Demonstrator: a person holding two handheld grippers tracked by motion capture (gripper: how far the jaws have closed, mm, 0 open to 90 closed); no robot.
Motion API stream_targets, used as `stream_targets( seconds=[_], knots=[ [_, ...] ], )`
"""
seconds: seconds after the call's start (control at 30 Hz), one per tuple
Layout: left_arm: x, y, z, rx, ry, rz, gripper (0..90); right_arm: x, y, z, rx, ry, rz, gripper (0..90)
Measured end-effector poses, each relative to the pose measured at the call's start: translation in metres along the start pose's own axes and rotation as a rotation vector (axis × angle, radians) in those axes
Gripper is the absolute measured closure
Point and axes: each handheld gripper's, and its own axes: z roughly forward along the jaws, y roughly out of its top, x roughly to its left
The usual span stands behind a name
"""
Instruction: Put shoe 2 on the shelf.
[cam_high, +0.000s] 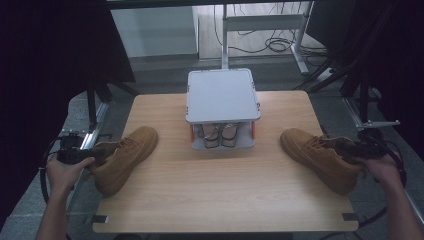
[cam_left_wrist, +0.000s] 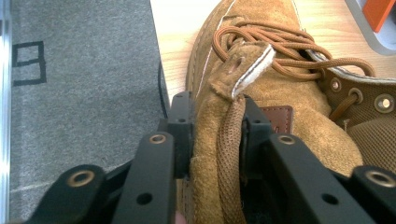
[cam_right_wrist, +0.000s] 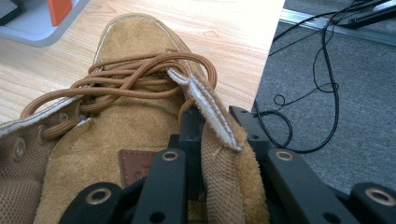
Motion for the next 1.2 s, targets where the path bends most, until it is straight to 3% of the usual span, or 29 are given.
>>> stream_targets(
  seconds=[0.13, 0.43, 0.7, 0.83, 1.2],
  knots=[
    [-0.002, -0.001, -0.001, -0.009, 0.012, 0.004, 75.7, 0.001, 0.000, -0.001, -0.002, -0.003, -0.002, 78.5],
    [-0.009, -0.008, -0.006, -0.098, -0.024, -0.006, 77.7, 0.013, -0.006, -0.009, -0.073, -0.010, -0.021, 80.9],
    [-0.033, -0.002, -0.019, -0.179, -0.020, 0.056, 77.8, 0.030, -0.007, -0.023, -0.144, -0.031, -0.080, 81.6],
    [-0.040, -0.001, -0.028, -0.230, -0.036, 0.059, 77.8, 0.032, -0.007, -0.029, -0.176, -0.043, -0.060, 81.5],
    [-0.054, 0.005, -0.056, -0.365, -0.137, 0.054, 77.4, 0.033, -0.009, -0.043, -0.270, -0.055, 0.002, 81.5]
  ],
)
